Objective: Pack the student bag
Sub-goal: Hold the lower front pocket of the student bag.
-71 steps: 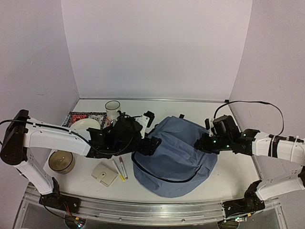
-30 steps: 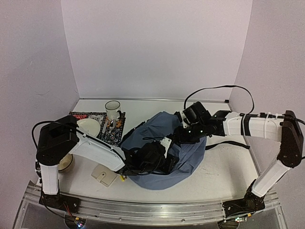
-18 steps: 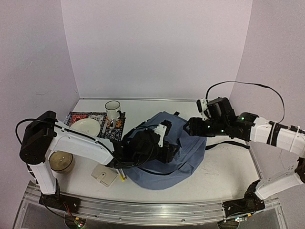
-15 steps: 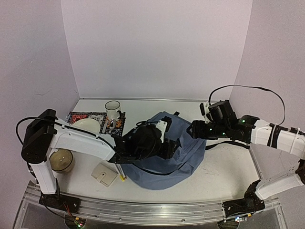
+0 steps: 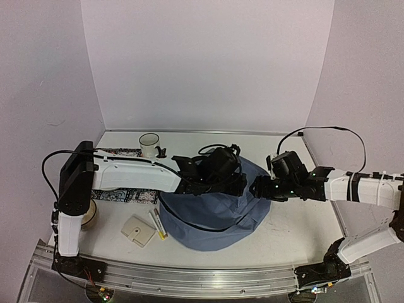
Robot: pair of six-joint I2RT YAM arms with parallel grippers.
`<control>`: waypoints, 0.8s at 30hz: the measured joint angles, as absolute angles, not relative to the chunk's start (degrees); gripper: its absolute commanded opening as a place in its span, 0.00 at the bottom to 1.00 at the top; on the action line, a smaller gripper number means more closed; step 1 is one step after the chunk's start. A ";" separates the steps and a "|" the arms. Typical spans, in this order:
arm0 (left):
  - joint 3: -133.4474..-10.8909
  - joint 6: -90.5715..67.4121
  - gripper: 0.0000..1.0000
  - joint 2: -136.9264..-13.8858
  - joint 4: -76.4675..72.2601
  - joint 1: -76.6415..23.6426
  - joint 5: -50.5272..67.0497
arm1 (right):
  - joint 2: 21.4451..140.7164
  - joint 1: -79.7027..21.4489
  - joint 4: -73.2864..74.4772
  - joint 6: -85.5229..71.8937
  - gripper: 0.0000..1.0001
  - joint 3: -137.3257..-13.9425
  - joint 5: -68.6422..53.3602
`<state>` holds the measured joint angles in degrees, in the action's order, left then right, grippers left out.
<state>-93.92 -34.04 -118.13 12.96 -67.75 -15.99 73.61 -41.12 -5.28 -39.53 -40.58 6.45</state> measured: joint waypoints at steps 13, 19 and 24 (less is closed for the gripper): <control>-99.70 -35.61 0.43 -124.26 18.11 -65.93 -10.65 | 75.57 -41.12 -9.71 -42.65 0.65 -39.29 6.87; -100.22 -35.99 0.10 -124.97 18.24 -65.93 -8.45 | 75.59 -41.12 -10.50 -43.09 0.65 -38.70 6.40; -100.22 -35.98 0.00 -124.89 18.65 -65.91 -8.27 | 75.59 -41.12 -12.46 -43.11 0.66 -38.36 4.39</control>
<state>-100.22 -35.98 -124.89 18.65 -65.91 -8.27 75.59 -41.12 -12.46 -43.11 -38.36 4.39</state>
